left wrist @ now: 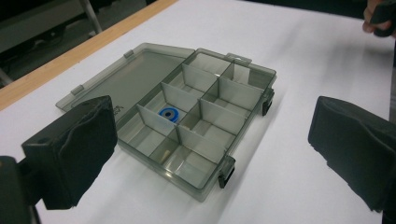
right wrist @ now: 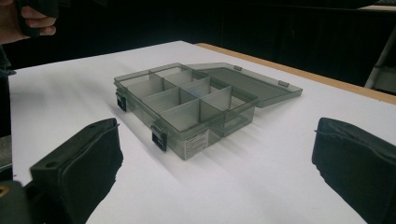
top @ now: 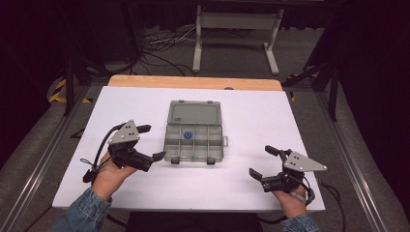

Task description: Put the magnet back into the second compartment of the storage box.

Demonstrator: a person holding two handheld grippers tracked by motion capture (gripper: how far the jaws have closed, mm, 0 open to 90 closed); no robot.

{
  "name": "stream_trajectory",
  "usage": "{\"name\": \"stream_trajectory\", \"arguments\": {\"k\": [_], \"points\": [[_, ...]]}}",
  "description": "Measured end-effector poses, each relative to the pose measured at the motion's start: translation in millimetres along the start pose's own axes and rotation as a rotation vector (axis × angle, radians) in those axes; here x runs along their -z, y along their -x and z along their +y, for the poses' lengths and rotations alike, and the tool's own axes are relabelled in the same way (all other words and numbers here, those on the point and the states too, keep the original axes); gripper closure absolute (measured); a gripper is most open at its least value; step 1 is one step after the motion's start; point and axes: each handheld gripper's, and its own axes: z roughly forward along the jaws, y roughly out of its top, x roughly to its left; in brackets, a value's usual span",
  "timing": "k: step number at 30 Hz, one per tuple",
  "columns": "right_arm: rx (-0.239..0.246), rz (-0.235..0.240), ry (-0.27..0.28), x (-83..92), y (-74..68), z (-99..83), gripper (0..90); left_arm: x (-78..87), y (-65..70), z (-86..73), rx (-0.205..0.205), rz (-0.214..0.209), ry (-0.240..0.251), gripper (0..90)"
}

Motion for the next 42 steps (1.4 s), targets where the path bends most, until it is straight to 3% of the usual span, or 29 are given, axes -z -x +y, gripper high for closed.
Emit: {"name": "stream_trajectory", "arguments": {"k": [2,11,18,24,29,36,42], "points": [[0.002,0.0,0.0,-0.3,0.2,0.0,1.9,5.5,0.0,-9.3,0.012,0.019,0.045,2.3],[0.009,-0.012,0.004,-0.4,0.9,-0.8,1.6,18.8,-0.2,-43.3,0.043,0.011,0.199,2.5],[0.013,-0.016,0.004,-0.3,0.9,-1.8,1.4,21.0,-2.7,-62.1,0.077,-0.001,0.255,2.5],[0.023,-0.028,0.005,-0.2,1.1,-3.6,0.9,21.6,-6.8,-84.4,0.09,0.033,0.323,2.5],[0.019,-0.037,0.021,1.0,3.2,-7.6,0.0,19.7,-7.5,-97.7,0.051,0.051,0.302,2.6],[0.025,-0.043,0.019,-0.1,3.5,-12.0,0.0,17.6,-9.3,-104.2,0.059,0.069,0.298,2.9],[0.019,-0.044,0.017,-1.2,4.0,-14.5,0.0,15.2,-11.9,-107.1,0.079,0.049,0.31,2.9]]}}
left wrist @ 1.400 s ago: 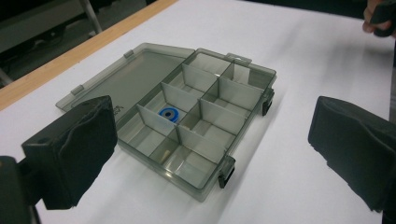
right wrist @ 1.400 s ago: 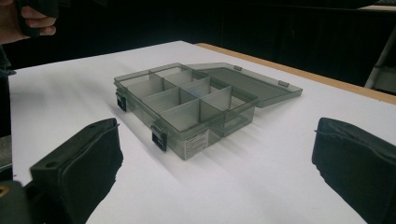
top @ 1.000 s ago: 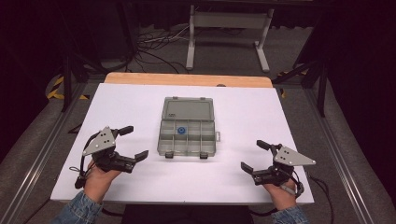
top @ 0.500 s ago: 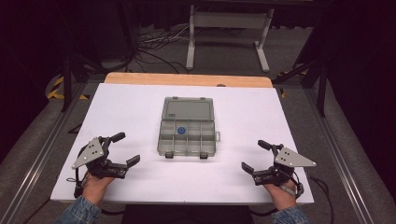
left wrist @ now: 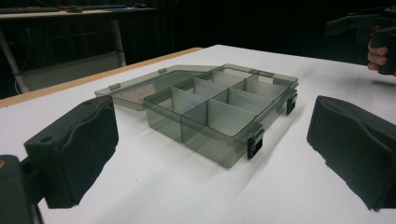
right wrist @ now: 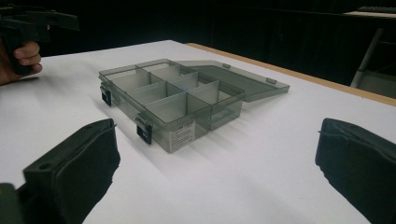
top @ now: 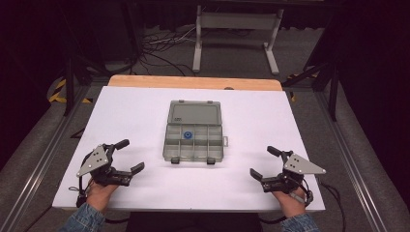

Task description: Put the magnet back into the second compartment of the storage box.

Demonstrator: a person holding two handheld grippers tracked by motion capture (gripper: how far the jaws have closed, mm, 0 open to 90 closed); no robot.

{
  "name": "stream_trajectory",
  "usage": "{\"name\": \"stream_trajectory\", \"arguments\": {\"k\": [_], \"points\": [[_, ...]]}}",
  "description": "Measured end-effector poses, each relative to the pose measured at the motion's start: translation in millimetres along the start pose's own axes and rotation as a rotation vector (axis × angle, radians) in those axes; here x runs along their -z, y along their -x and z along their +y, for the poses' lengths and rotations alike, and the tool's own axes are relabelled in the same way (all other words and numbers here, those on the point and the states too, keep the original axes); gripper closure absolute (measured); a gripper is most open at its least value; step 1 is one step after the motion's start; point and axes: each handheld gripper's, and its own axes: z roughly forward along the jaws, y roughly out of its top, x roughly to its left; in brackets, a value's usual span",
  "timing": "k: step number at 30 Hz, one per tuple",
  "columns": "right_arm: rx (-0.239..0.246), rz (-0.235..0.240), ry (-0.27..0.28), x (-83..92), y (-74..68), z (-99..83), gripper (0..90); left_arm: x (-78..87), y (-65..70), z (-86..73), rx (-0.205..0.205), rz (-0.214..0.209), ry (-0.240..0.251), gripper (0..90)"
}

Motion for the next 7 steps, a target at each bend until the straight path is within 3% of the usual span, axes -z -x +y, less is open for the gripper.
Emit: {"name": "stream_trajectory", "arguments": {"k": [7], "points": [[-0.003,0.001,0.01,-1.2,-1.0,-0.1,0.0,2.4,-0.8,0.4,0.032,-0.021,0.016,2.4]]}}
